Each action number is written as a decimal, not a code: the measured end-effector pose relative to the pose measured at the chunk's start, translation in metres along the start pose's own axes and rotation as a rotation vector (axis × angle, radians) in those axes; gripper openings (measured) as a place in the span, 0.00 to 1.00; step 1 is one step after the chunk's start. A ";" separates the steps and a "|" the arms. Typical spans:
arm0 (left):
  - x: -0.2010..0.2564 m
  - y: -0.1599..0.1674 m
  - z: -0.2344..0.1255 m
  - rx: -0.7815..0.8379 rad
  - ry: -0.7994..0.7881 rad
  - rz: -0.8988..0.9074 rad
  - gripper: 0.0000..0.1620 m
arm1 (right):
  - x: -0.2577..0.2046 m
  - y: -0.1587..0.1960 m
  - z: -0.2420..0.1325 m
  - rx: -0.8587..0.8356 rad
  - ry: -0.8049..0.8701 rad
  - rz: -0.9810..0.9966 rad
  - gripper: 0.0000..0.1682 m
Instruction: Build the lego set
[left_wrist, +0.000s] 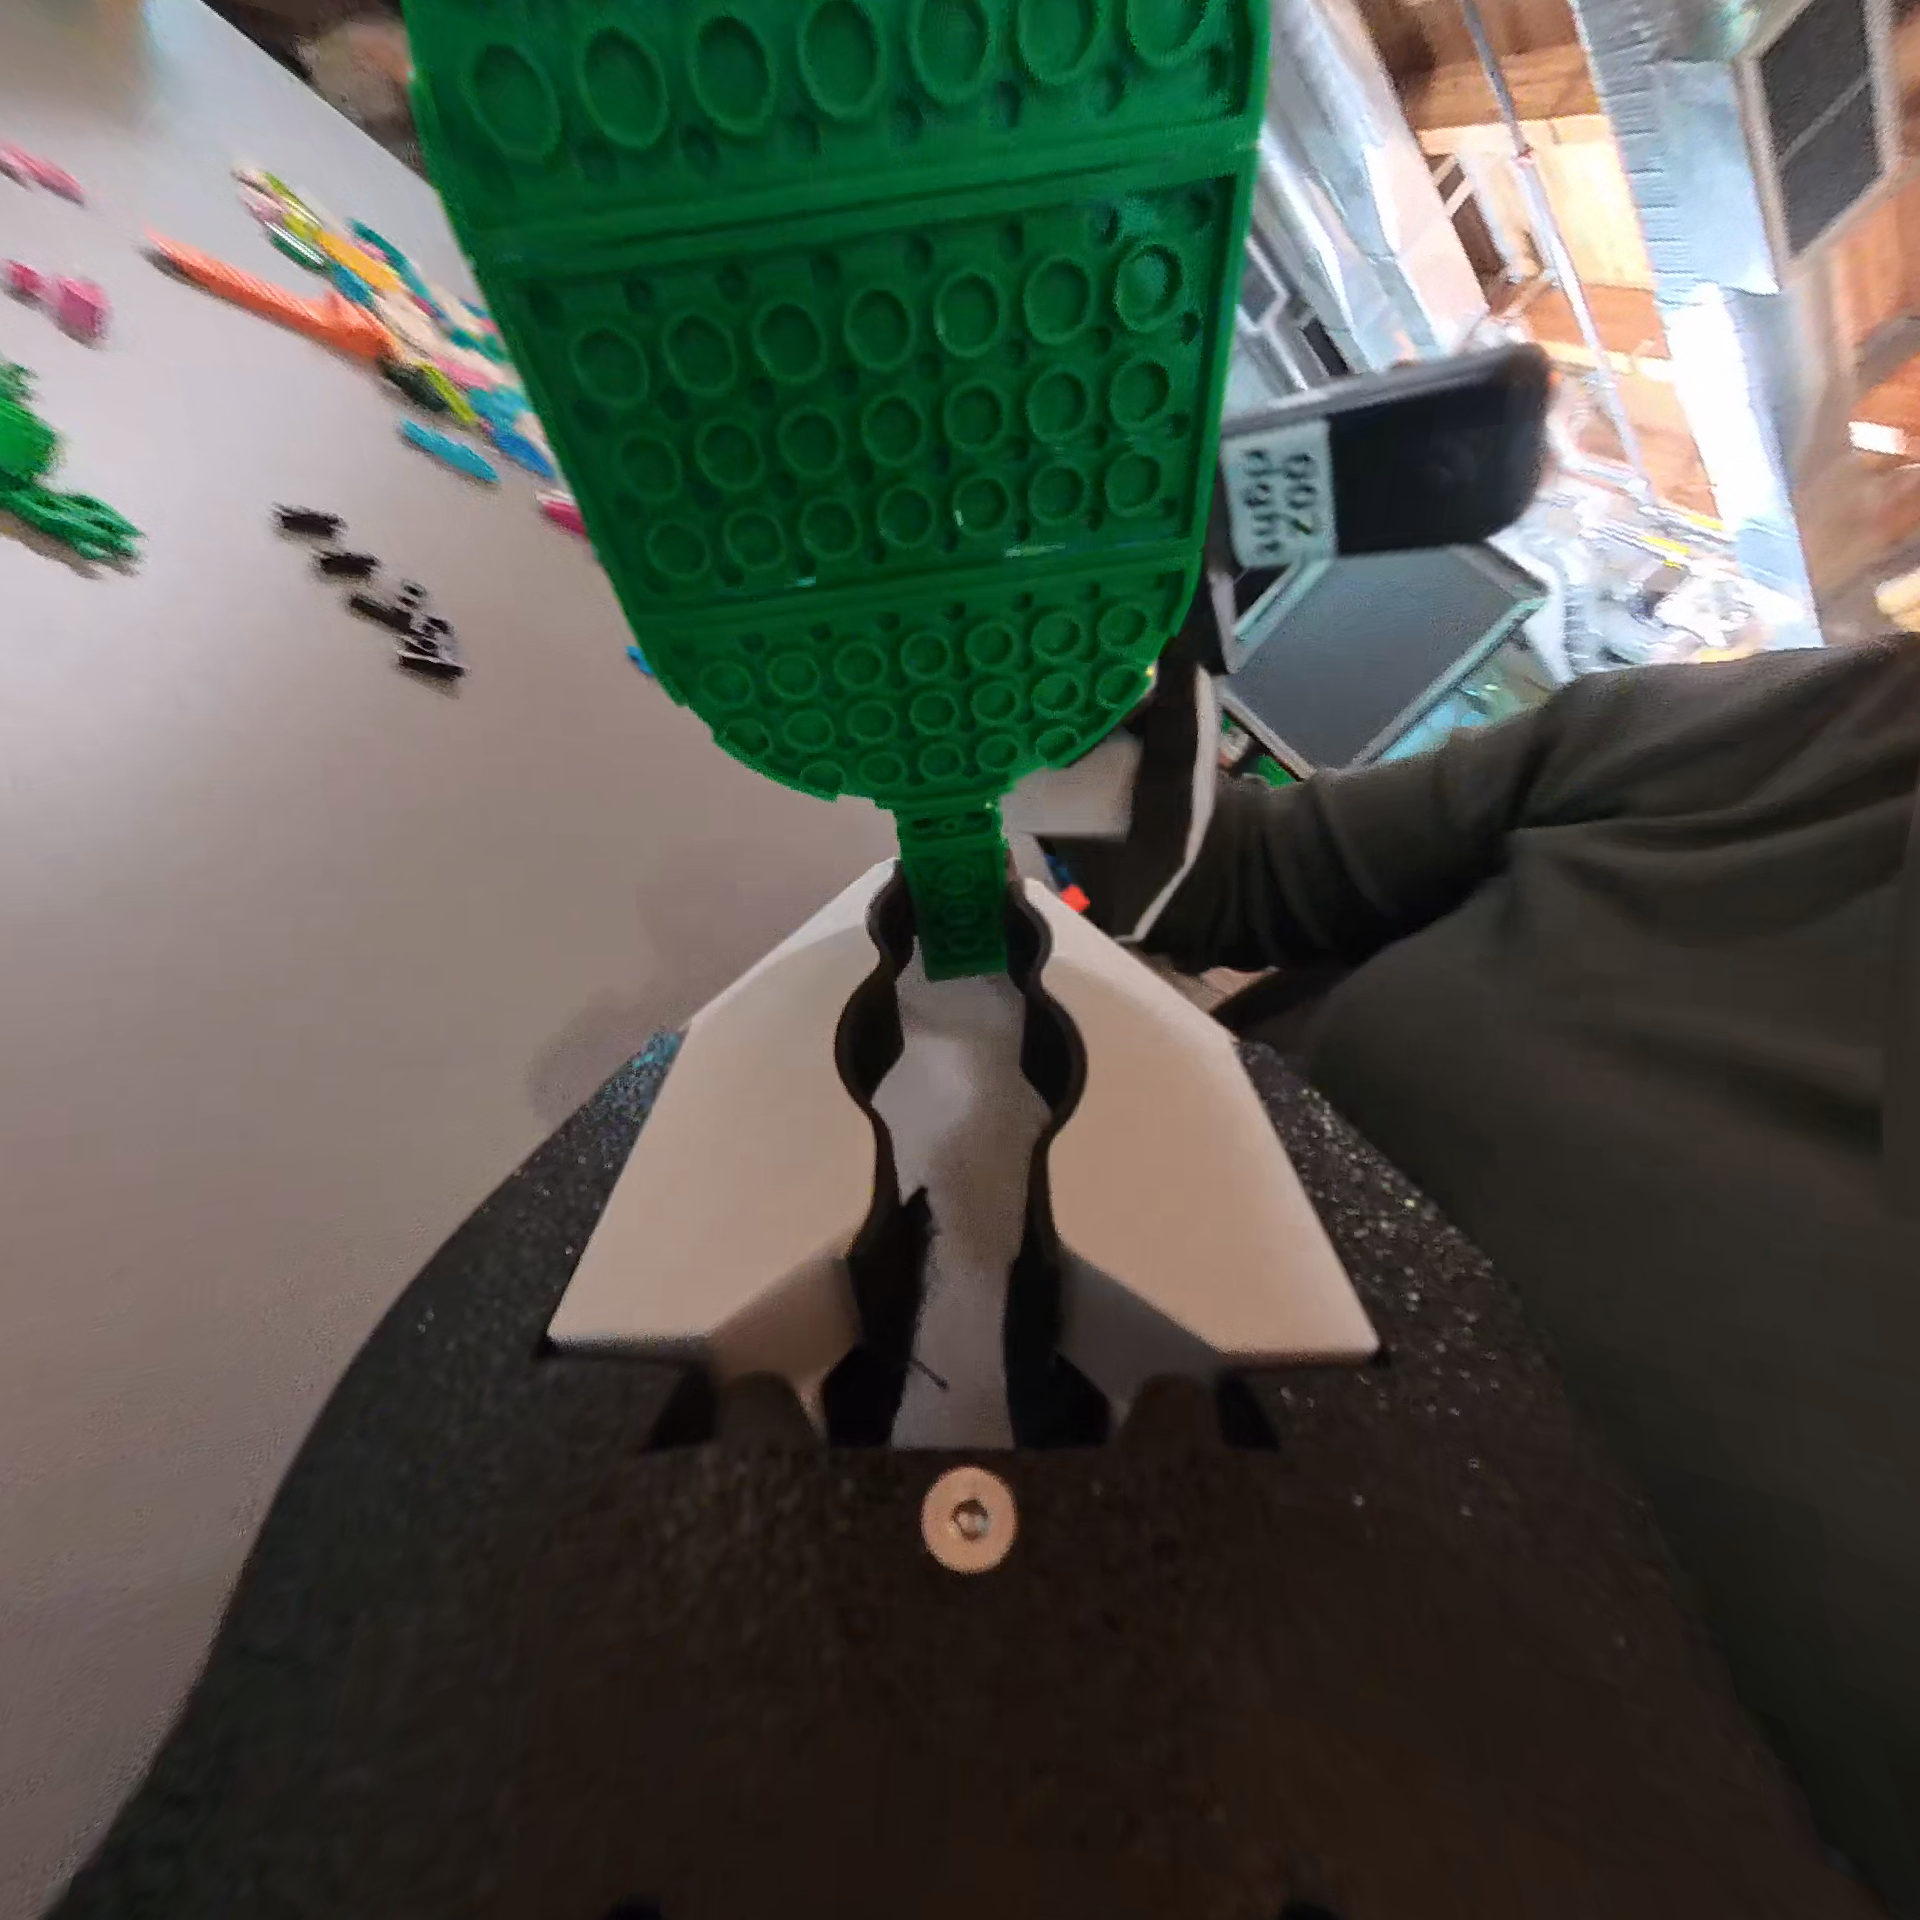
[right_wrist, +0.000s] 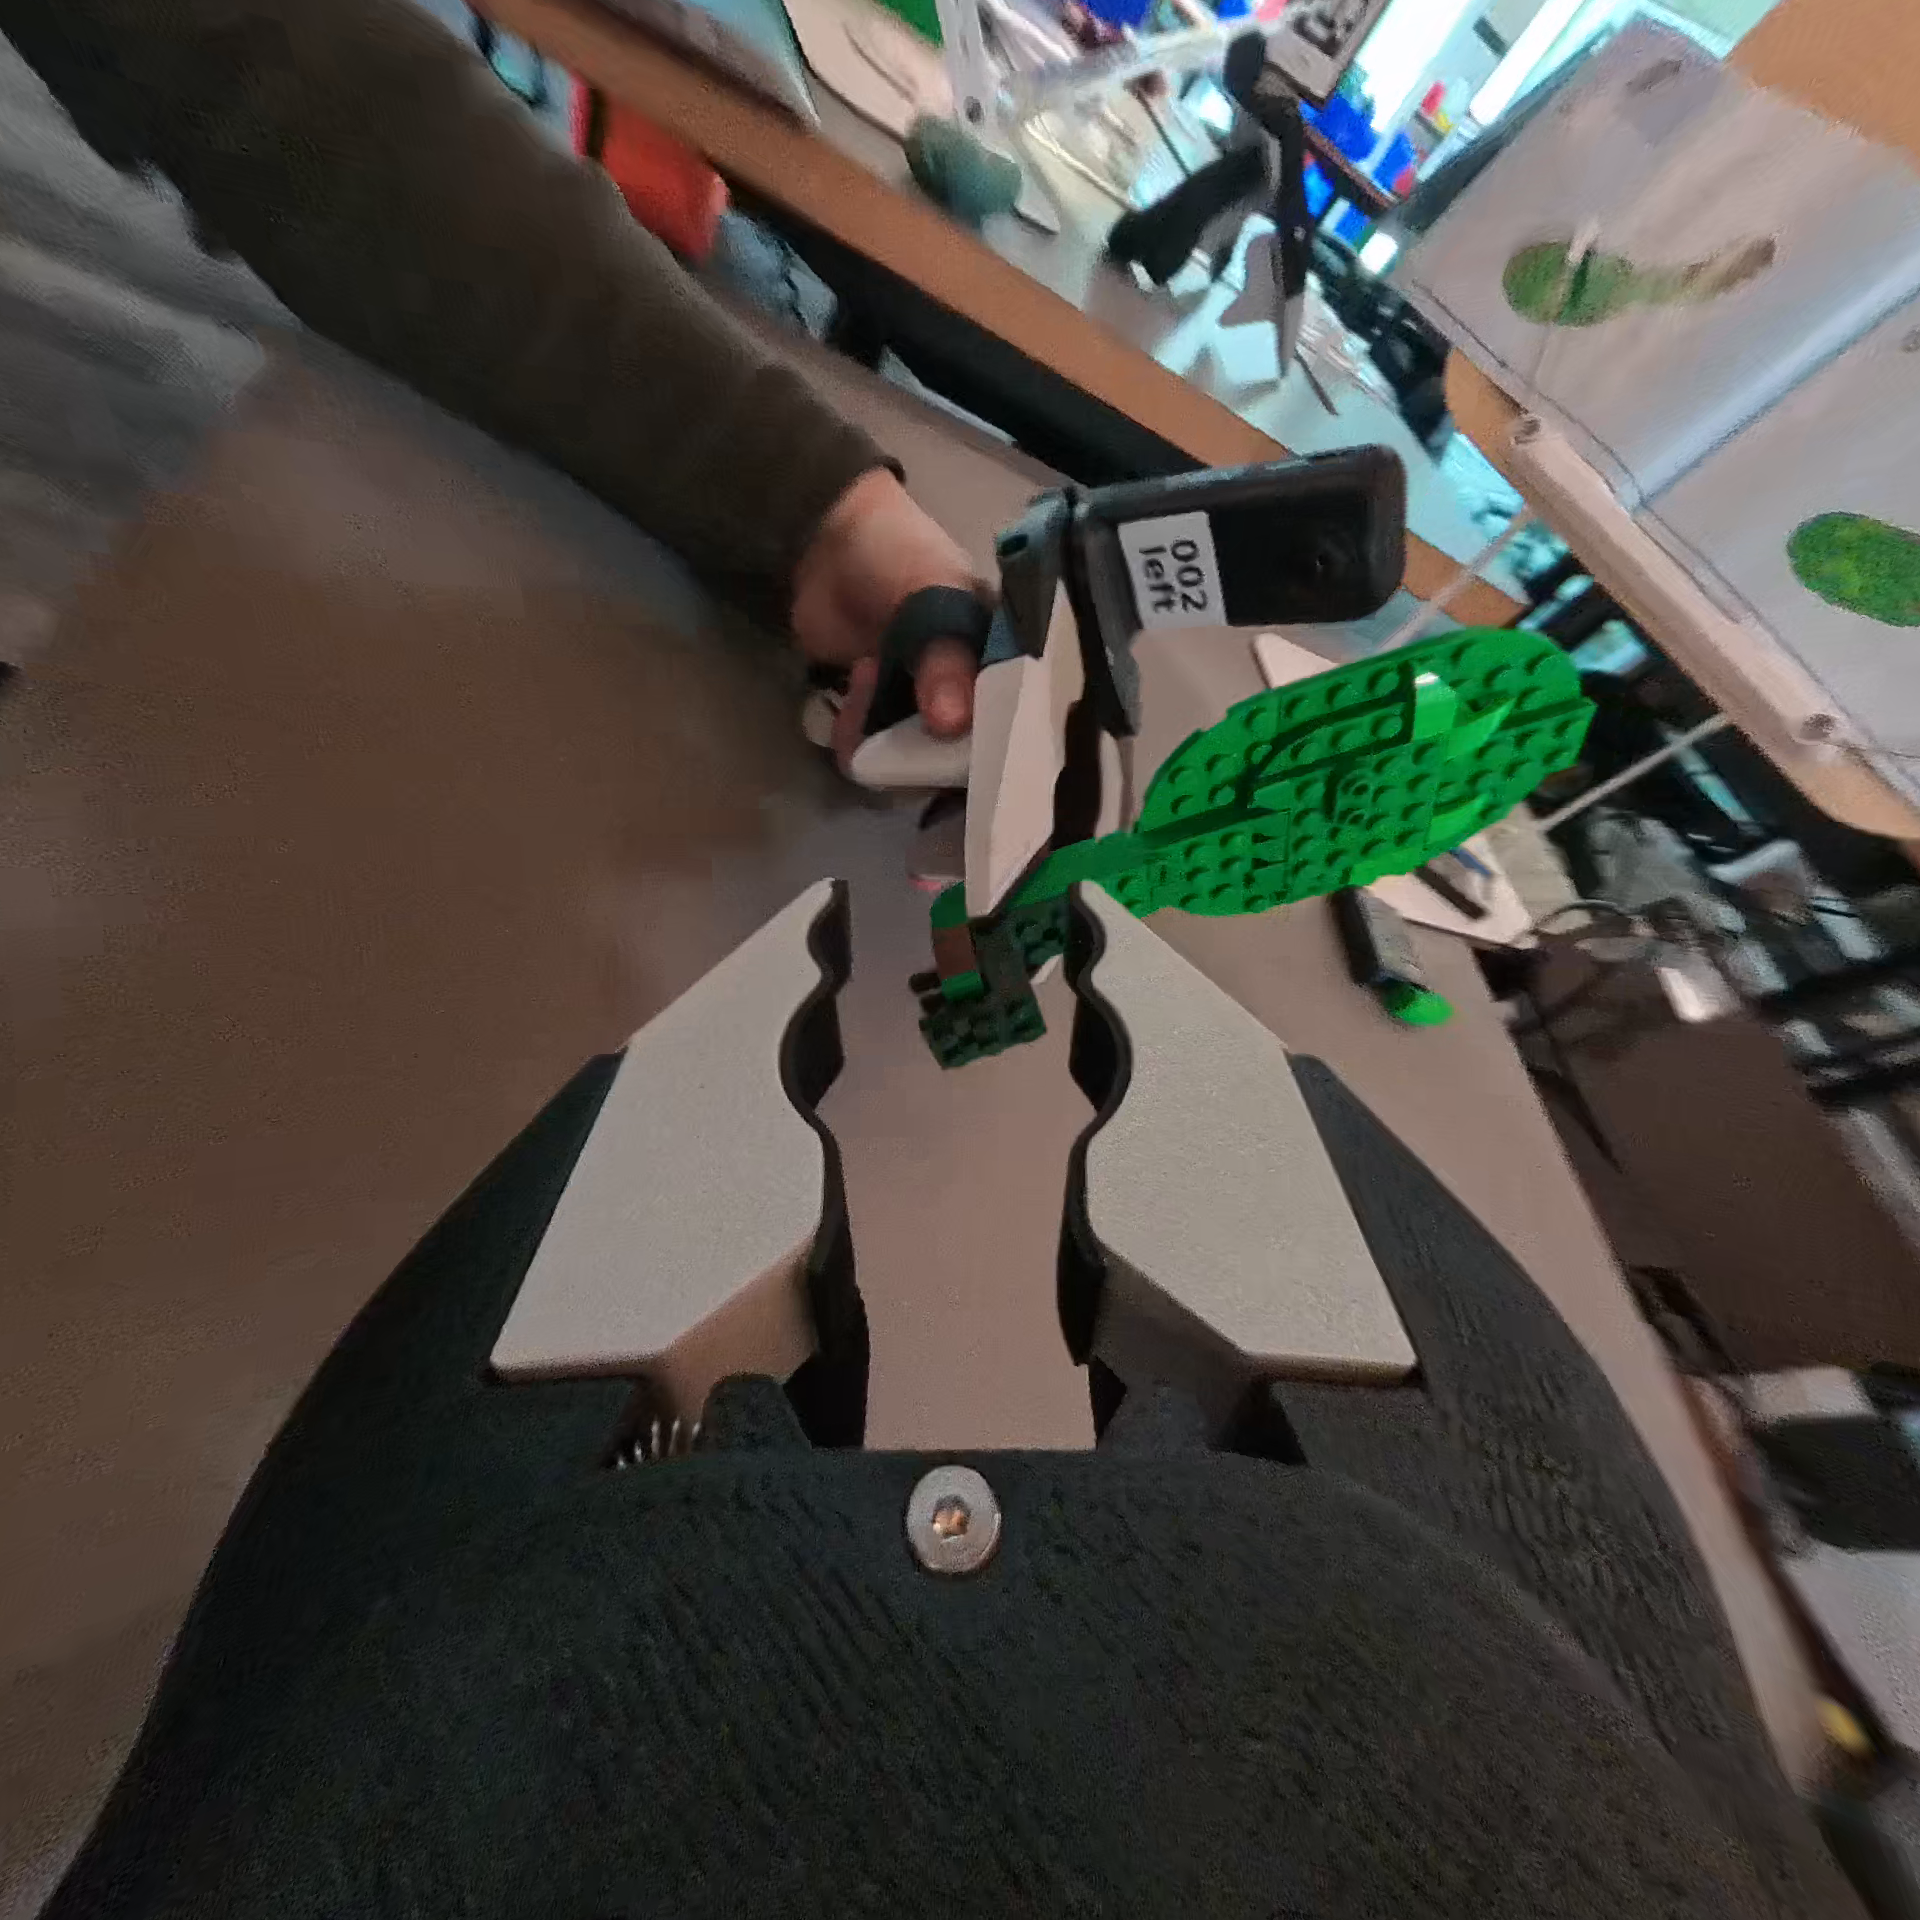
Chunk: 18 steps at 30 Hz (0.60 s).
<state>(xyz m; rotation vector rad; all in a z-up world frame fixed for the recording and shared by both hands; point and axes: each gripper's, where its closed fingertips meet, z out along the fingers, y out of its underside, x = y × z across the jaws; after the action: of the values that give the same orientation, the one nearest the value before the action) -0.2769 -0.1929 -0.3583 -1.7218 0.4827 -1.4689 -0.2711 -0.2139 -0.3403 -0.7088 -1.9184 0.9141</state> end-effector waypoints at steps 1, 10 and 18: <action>0.003 0.001 0.000 -0.009 0.030 -0.018 0.09 | -0.002 0.000 -0.003 0.025 -0.027 0.031 0.23; 0.014 0.007 -0.001 -0.054 0.147 -0.171 0.09 | -0.004 0.009 -0.002 0.095 -0.076 0.090 0.18; 0.015 0.001 -0.005 -0.011 0.172 -0.199 0.09 | -0.003 0.013 0.008 0.066 -0.014 0.017 0.17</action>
<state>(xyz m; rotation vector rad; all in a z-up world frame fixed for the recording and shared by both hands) -0.2774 -0.2055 -0.3495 -1.6985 0.4183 -1.7700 -0.2753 -0.2114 -0.3555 -0.6829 -1.8877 0.9909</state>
